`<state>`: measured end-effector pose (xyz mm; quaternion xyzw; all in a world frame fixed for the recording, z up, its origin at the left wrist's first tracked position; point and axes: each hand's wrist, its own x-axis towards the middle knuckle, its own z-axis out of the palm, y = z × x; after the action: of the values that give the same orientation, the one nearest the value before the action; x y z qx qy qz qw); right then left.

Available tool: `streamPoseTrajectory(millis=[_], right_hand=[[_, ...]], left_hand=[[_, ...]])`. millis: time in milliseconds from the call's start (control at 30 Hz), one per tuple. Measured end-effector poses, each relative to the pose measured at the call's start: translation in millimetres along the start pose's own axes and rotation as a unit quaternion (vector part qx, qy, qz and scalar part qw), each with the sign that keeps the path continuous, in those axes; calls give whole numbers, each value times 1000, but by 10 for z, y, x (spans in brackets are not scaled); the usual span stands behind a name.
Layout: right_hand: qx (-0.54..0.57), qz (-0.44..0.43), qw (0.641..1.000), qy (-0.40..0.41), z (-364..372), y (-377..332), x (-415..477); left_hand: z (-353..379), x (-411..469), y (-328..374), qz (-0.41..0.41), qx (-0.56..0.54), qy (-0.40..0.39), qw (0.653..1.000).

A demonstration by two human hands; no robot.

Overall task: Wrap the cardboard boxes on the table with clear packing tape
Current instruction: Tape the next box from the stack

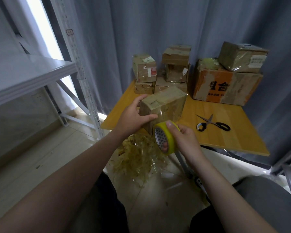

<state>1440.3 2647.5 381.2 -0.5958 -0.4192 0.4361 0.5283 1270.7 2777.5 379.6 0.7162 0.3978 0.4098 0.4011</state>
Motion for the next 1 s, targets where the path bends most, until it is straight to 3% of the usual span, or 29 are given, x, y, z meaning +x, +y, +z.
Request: streamPoseTrajectory(millis=[267, 533, 600, 700, 867, 1000], right_hand=[[19, -84, 996, 2, -50, 35, -7], [-16, -188, 981, -33, 33, -225, 281], [-47, -186, 981, -31, 141, -344, 443], [-55, -163, 985, -13, 275, -450, 685], [-81, -163, 983, 0, 482, -550, 886], [-73, -159, 984, 20, 578, -570, 898]], left_hand=[[-50, 60, 22, -55, -77, 16, 995], [-117, 191, -64, -233, -211, 11, 949], [-156, 235, -144, -213, -149, 60, 964], [-255, 271, -261, -108, 3, 118, 987], [-269, 135, -472, -102, -50, -4, 994], [-36, 72, -528, -75, 54, 0, 996]])
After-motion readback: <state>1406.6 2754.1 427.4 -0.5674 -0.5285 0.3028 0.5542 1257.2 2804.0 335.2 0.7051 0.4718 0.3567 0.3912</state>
